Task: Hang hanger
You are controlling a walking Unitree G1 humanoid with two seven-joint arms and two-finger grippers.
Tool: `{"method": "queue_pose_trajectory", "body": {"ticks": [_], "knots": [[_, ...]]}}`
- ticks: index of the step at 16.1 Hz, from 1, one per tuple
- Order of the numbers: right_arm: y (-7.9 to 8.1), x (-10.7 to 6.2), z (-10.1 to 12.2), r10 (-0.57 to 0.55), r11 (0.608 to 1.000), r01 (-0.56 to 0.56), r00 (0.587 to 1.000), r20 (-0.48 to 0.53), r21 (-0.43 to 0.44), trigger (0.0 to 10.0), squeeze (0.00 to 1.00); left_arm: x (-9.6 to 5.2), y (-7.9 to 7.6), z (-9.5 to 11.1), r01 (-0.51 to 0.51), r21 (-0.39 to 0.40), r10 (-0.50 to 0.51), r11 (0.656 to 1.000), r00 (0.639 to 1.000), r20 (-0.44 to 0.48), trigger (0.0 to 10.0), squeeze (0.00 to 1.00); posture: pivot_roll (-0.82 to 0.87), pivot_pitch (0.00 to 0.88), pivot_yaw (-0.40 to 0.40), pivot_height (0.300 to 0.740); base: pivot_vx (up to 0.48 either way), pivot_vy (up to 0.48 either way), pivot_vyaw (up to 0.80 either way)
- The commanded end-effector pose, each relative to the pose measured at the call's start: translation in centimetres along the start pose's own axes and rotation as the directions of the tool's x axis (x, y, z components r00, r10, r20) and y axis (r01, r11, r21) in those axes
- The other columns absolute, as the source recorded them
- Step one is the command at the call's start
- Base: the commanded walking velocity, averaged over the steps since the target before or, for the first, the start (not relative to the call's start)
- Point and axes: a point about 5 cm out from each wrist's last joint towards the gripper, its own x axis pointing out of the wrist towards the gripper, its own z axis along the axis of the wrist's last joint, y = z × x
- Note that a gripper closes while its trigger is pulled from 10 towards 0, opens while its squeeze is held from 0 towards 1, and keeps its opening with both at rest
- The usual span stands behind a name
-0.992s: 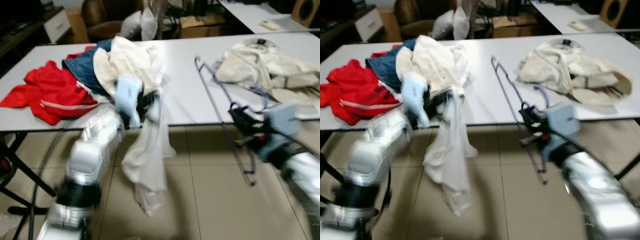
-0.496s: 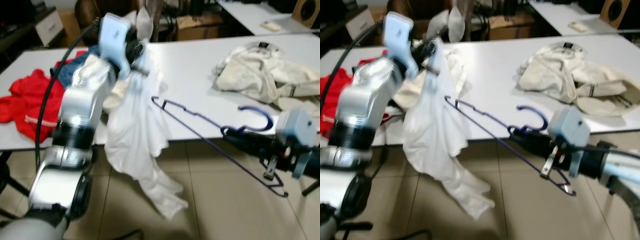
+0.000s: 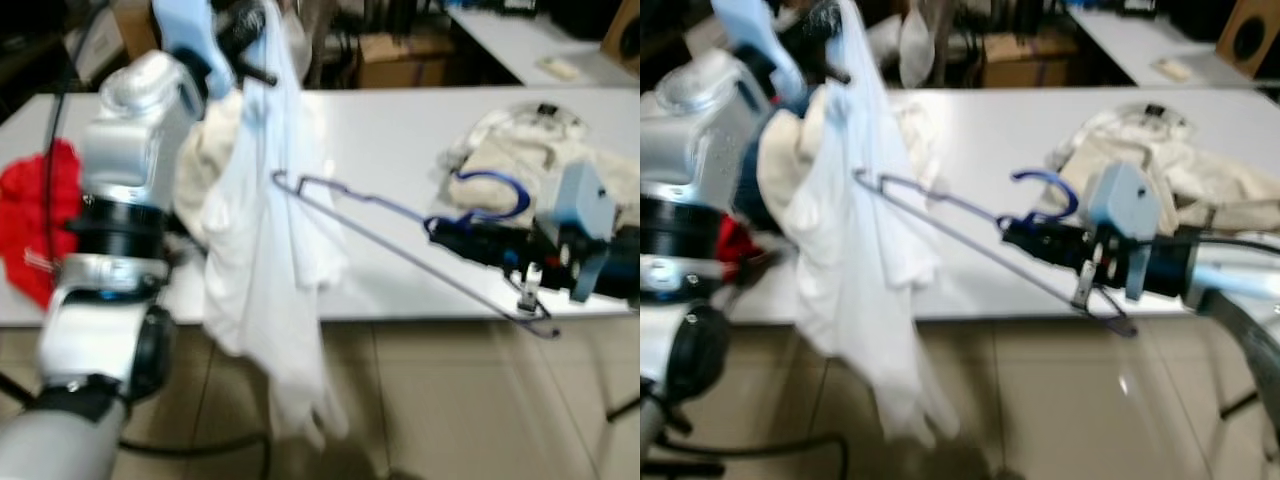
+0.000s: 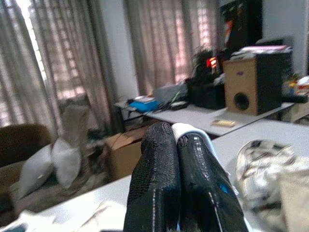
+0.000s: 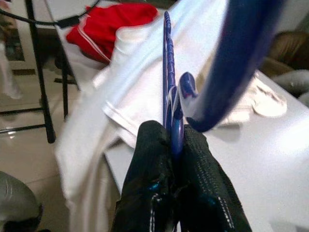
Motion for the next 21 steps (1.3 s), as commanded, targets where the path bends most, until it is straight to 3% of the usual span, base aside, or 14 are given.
{"method": "queue_pose_trajectory", "body": {"ticks": [1,4,8,12,13,15,16,17,18,19,20,21], "knots": [[-0.3,0.6,0.9,0.022,0.999,-0.021,0.999,0.029,-0.049,10.0,0.0,-0.5,0.9,2.3,-0.017,0.029,0.015,0.999,0.998,0.066,10.0,0.0,0.0,0.0,0.004,0.74,0.364,0.0,0.0],[-1.0,1.3,1.2,0.055,0.997,-0.052,0.998,0.044,-0.063,10.0,0.0,-0.9,1.2,2.9,-0.016,0.035,0.013,0.999,0.997,0.08,10.0,0.0,0.01,0.0,-0.011,0.74,0.366,0.0,0.0],[-1.8,2.9,1.6,0.119,0.989,-0.114,0.991,0.059,-0.09,10.0,0.0,-0.9,-1.0,3.0,0.119,0.047,-0.121,0.992,0.992,0.043,10.0,0.0,0.02,0.0,-0.022,0.74,0.177,0.0,0.0],[-4.7,5.7,1.7,0.013,0.992,-0.011,1.0,0.01,-0.129,10.0,0.0,-0.7,-3.7,4.8,0.302,0.005,-0.301,0.953,0.95,0.087,10.0,0.0,0.03,0.0,-0.011,0.74,0.0,0.0,0.0],[-5.1,6.0,1.8,0.002,0.991,-0.001,1.0,0.008,-0.136,10.0,0.0,-0.8,-4.0,5.1,0.324,-0.004,-0.322,0.946,0.942,0.094,10.0,0.0,0.03,0.0,-0.009,0.74,0.0,0.0,0.0],[-7.3,6.9,2.6,-0.094,0.983,0.095,0.995,0.01,-0.16,10.0,0.0,-0.6,-4.6,6.3,0.372,-0.02,-0.365,0.928,0.92,0.14,10.0,0.0,0.03,0.0,-0.01,0.74,0.0,0.0,0.0],[-10.5,7.3,4.6,-0.314,0.93,0.327,0.944,0.101,-0.168,10.0,0.0,-0.4,-4.7,8.0,0.381,-0.025,-0.366,0.924,0.903,0.227,10.0,0.0,0.03,0.0,-0.01,0.74,0.0,0.0,0.0],[-13.9,6.8,7.6,-0.562,0.791,0.598,0.793,0.236,-0.126,10.0,0.0,-0.2,-4.0,10.7,0.323,-0.01,-0.295,0.946,0.876,0.381,10.0,0.0,0.03,0.0,-0.009,0.74,0.0,0.0,0.0],[-14.8,6.2,8.7,-0.627,0.733,0.672,0.727,0.281,-0.104,10.0,0.0,-0.3,-3.5,11.7,0.289,-0.013,-0.255,0.957,0.865,0.432,10.0,0.0,0.03,0.0,-0.008,0.74,0.0,0.0,0.0],[-16.2,4.0,11.6,-0.713,0.59,0.803,0.567,0.412,-0.084,10.0,0.0,-0.5,-2.1,14.1,0.211,-0.036,-0.159,0.977,0.827,0.539,10.0,0.0,0.03,0.0,-0.008,0.74,0.0,0.0,0.0],[-16.7,1.6,14.8,-0.716,0.506,0.863,0.414,0.562,0.01,10.0,0.0,-1.3,-0.7,16.7,0.136,-0.069,-0.06,0.988,0.761,0.646,10.0,0.0,0.03,0.0,-0.008,0.74,0.0,0.0,0.0],[-16.7,0.8,15.9,-0.7,0.495,0.868,0.367,0.612,0.047,10.0,0.0,-1.7,-0.2,17.7,0.106,-0.077,-0.025,0.991,0.731,0.682,10.0,0.0,0.03,0.0,-0.008,0.74,0.0,0.0,0.0]]}}
